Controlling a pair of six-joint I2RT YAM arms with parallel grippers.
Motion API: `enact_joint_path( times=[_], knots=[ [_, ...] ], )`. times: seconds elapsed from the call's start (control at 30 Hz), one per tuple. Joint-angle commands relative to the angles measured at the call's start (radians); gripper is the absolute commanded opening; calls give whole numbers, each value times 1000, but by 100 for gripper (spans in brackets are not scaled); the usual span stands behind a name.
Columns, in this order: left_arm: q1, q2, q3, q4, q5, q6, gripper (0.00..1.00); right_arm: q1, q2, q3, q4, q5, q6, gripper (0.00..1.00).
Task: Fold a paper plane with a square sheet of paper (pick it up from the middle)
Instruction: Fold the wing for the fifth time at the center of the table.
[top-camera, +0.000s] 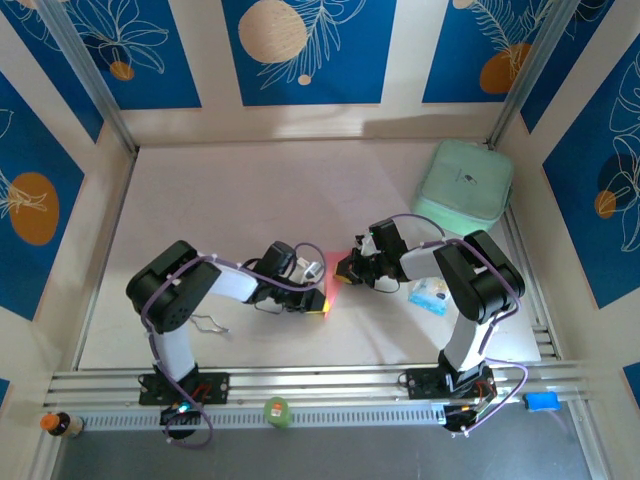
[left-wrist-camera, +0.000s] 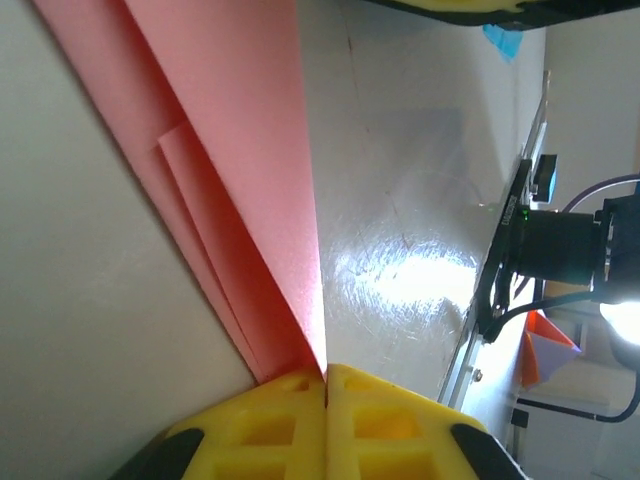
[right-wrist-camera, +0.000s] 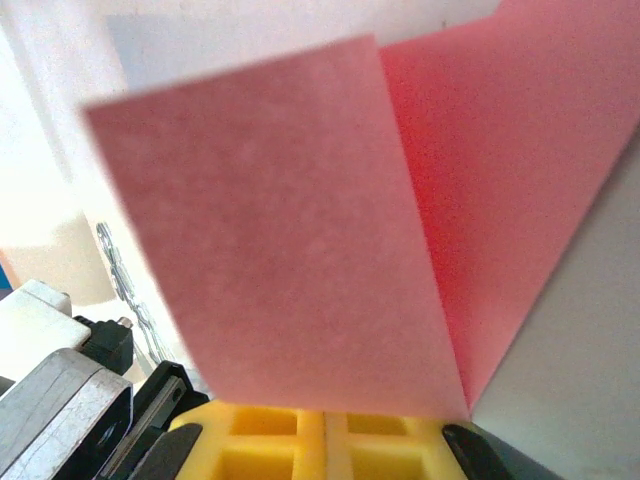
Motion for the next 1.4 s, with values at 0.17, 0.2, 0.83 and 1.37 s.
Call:
enact_joint_path(
  times=[0.17, 0.2, 0.83, 1.37],
  knots=[
    [-41, -20, 21, -250, -66, 94, 0, -1, 62, -36, -159, 150, 18, 1],
    [-44, -20, 23, -253, -69, 96, 0, -1, 62, -37, -159, 149, 18, 1],
    [-57, -79, 11, -277, -133, 103, 0, 3, 51, -46, -152, 152, 24, 1],
    [-52, -327, -31, -314, -320, 107, 16, 28, 24, -63, -127, 182, 89, 1]
  ],
)
